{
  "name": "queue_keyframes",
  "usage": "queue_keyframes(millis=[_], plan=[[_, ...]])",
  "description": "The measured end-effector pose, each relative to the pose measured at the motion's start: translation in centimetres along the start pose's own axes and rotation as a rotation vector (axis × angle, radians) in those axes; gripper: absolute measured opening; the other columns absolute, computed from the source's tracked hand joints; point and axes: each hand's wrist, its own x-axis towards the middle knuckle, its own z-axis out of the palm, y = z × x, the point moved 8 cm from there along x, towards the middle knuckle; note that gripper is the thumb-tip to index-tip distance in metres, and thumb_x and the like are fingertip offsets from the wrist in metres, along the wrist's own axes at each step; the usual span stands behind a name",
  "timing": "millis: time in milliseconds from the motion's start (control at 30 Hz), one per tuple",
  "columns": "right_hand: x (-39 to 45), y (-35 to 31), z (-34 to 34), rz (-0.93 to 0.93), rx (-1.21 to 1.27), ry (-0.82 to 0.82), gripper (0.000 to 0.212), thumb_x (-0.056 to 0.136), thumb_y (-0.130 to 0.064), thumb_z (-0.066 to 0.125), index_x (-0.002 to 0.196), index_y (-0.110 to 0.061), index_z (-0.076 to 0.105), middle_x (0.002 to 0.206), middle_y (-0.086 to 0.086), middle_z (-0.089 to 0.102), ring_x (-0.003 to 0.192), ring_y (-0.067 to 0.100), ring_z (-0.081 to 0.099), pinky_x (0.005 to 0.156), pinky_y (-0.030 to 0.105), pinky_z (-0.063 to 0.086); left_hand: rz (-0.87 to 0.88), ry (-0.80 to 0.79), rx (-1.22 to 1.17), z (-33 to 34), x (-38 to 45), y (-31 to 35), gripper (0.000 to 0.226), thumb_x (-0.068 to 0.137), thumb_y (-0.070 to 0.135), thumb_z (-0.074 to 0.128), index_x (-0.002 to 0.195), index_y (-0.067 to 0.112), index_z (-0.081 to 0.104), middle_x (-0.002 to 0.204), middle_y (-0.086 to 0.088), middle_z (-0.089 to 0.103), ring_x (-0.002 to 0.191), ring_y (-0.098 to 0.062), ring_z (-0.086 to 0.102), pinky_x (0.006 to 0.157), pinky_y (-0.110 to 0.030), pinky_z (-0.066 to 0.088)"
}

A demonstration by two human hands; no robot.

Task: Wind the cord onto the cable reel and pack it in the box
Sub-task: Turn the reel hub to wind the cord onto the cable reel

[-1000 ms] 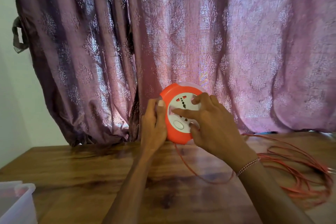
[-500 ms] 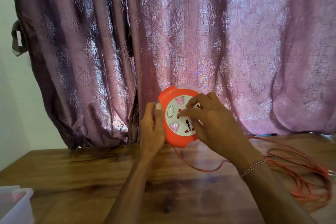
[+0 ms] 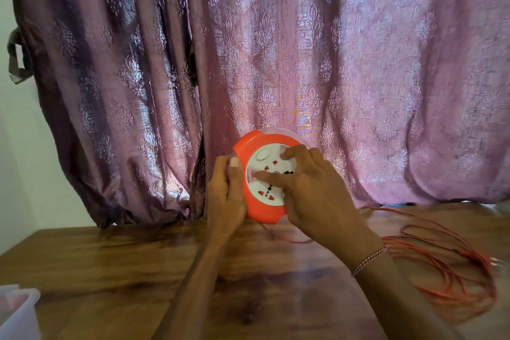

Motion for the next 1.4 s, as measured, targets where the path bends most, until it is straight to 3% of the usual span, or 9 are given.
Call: queue_keyframes(millis=[233,467,633,767,900,1033,1167,1300,1400], plan=[[-0.4,1.2,0.0,0.253,0.005,0.074,0.061,0.081,-0.068,0.047,0.136,-0.041,0.051,0.091,0.005,0.066,0.089,0.027,0.060,0.073,0.037,0.050,-0.012,-0.003,-0.002,0.0,-0.1,0.0,0.033,0.103,0.052,0.038,0.089,0.026,0.051,0.074,0.008,0.059,0.066,-0.009,0.053,0.063,-0.050,0.051],[-0.1,0.9,-1.1,0.132,0.075,0.170,0.036,0.086,-0.036,0.067,0.121,-0.029,0.067,0.091,0.001,0.063,0.088,0.026,0.053,0.063,0.038,0.052,-0.028,0.000,0.008,0.1,-0.2,-0.3,0.039,0.102,0.054,0.036,0.092,0.020,0.053,0.081,0.005,0.064,0.068,-0.003,0.056,0.064,-0.043,0.051],[0.3,0.2,-0.5,-0.090,0.129,0.075,0.042,0.067,0.004,0.070,0.089,-0.031,0.075,0.125,-0.001,0.062,0.098,0.026,0.049,0.073,0.035,0.050,-0.013,-0.008,-0.018,0.1,-0.1,-0.2,0.038,0.103,0.051,0.036,0.090,0.018,0.051,0.080,-0.003,0.060,0.065,-0.003,0.052,0.061,-0.044,0.048],[0.1,0.0,-0.7,-0.078,0.120,0.104,0.049,0.072,-0.001,0.060,0.104,-0.036,0.073,0.133,-0.002,0.058,0.100,0.028,0.047,0.084,0.039,0.047,-0.028,-0.010,-0.021,0.2,-0.1,-0.4,0.037,0.103,0.052,0.036,0.090,0.021,0.051,0.079,0.002,0.061,0.068,-0.004,0.053,0.061,-0.038,0.050],[-0.4,3.5,-1.4,0.302,0.289,0.262,0.041,0.082,-0.029,0.067,0.122,-0.023,0.057,0.122,0.004,0.059,0.107,0.029,0.052,0.092,0.027,0.035,-0.080,0.043,-0.036,-0.2,0.0,-1.1,0.032,0.102,0.053,0.033,0.085,0.030,0.047,0.077,0.020,0.061,0.069,0.005,0.052,0.064,-0.018,0.045],[-1.2,6.8,1.0,0.644,0.596,0.050,0.061,0.075,-0.059,0.074,0.122,-0.028,0.049,0.095,-0.006,0.070,0.080,0.009,0.068,0.075,0.031,0.055,-0.177,0.097,-0.118,-0.3,-0.3,-1.7,0.034,0.105,0.053,0.031,0.093,0.031,0.054,0.086,0.029,0.067,0.078,0.014,0.059,0.068,-0.004,0.043],[-1.3,6.7,2.7,0.686,0.989,-0.038,0.057,0.080,-0.041,0.078,0.126,-0.024,0.050,0.094,0.007,0.072,0.070,0.020,0.074,0.067,0.046,0.062,-0.197,0.082,-0.153,0.0,0.0,-1.5,0.028,0.104,0.050,0.033,0.093,0.043,0.059,0.092,0.033,0.069,0.084,0.017,0.060,0.072,-0.003,0.044],[-1.2,6.8,2.4,0.662,1.071,0.050,0.056,0.082,-0.034,0.077,0.132,-0.028,0.051,0.097,0.013,0.071,0.071,0.025,0.074,0.064,0.047,0.062,-0.170,0.043,-0.198,-0.5,1.0,-1.5,0.026,0.095,0.047,0.047,0.074,0.035,0.054,0.071,0.020,0.062,0.069,0.001,0.053,0.066,-0.020,0.044],[-0.9,6.3,2.2,0.586,1.103,0.082,0.044,0.085,-0.033,0.075,0.123,-0.047,0.057,0.093,0.010,0.071,0.069,0.026,0.073,0.066,0.047,0.062,-0.204,0.036,-0.231,-0.4,1.1,-2.0,0.026,0.088,0.056,0.049,0.082,0.035,0.062,0.075,0.019,0.066,0.072,-0.002,0.057,0.068,-0.025,0.046]])
